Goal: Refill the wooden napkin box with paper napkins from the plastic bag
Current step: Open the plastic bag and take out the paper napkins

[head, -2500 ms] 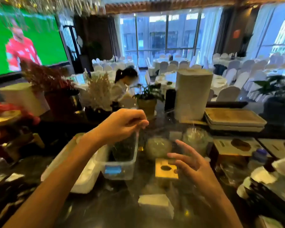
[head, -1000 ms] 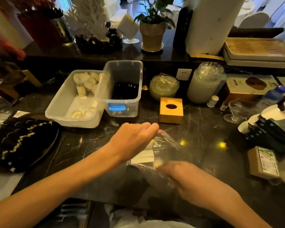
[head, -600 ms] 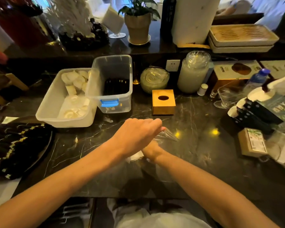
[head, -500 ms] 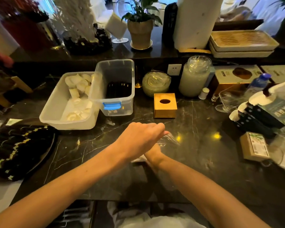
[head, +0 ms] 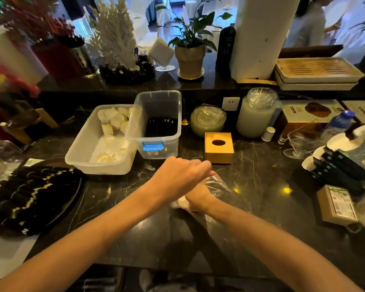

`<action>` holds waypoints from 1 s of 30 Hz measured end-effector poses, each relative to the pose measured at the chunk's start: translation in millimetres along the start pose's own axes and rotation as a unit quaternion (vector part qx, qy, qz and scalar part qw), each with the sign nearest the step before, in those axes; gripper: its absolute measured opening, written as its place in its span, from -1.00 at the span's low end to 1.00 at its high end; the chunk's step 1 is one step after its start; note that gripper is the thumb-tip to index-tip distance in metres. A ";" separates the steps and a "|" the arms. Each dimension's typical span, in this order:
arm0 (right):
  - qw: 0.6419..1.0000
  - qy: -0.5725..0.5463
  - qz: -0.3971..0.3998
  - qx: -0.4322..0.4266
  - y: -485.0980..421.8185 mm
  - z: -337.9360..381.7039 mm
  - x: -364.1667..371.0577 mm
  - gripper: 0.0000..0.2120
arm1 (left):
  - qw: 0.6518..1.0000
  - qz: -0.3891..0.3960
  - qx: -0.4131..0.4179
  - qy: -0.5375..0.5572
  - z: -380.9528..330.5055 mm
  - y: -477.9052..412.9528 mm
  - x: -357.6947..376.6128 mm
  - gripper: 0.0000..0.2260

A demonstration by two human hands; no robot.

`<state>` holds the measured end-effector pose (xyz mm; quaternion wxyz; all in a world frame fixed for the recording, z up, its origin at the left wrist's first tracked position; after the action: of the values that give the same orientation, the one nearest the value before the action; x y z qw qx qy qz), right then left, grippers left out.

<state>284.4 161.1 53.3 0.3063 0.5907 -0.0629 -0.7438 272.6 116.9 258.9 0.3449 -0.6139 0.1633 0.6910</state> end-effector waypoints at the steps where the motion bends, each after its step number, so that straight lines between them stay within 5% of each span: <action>1: 0.999 0.026 0.027 0.015 1.3 2.2 -5.0 -0.70 | 1.000 -0.004 -0.001 -0.015 5.1 -3.8 1.6 -0.75; 5: 0.991 -0.079 0.110 0.024 28.7 14.0 -50.1 -0.60 | 0.999 0.018 0.000 -0.028 29.6 -20.5 12.9 -0.77; 10: 0.939 -0.326 0.098 -0.055 102.8 9.2 -129.6 -0.67 | 0.996 0.079 -0.046 -0.001 80.9 -35.8 21.3 -0.73; 14: 0.824 -0.556 0.056 -0.089 150.7 -15.7 -164.5 -0.72 | 0.992 0.093 -0.084 0.018 118.7 -40.5 14.3 -0.81; 19: 0.602 -0.795 0.003 -0.073 170.7 -65.8 -154.9 -0.58 | 0.992 0.095 -0.077 0.025 133.0 -43.3 17.6 -0.77; 21: 0.542 -0.837 0.029 -0.070 169.9 -76.9 -143.0 -0.40 | 0.993 0.098 -0.069 0.023 131.3 -44.6 22.0 -0.77; 23: 0.548 -0.832 0.031 -0.073 165.2 -87.5 -129.7 -0.30 | 0.993 0.094 -0.067 0.024 129.7 -45.9 26.3 -0.78; 28: 0.637 -0.767 -0.056 -0.047 147.4 -130.2 -107.1 -0.41 | 0.996 0.063 -0.064 0.010 127.4 -35.9 24.0 -0.80; 30: 0.635 -0.766 -0.086 -0.043 140.3 -150.6 -100.1 -0.43 | 0.999 0.031 -0.033 -0.019 111.3 -21.1 19.3 -0.70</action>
<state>487.5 141.6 157.0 0.1077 -0.2026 -0.1922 -0.9542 204.8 209.4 266.0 0.3060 -0.6060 0.1529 0.7182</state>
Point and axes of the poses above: each hand's wrist, its own y-axis away from the middle knuckle, its own x-axis out of the palm, z = x × y, the point moved 8 cm from there along -y, towards the middle knuckle, and after that the axes turned 8 degrees about -y, right-handed, at the moved point
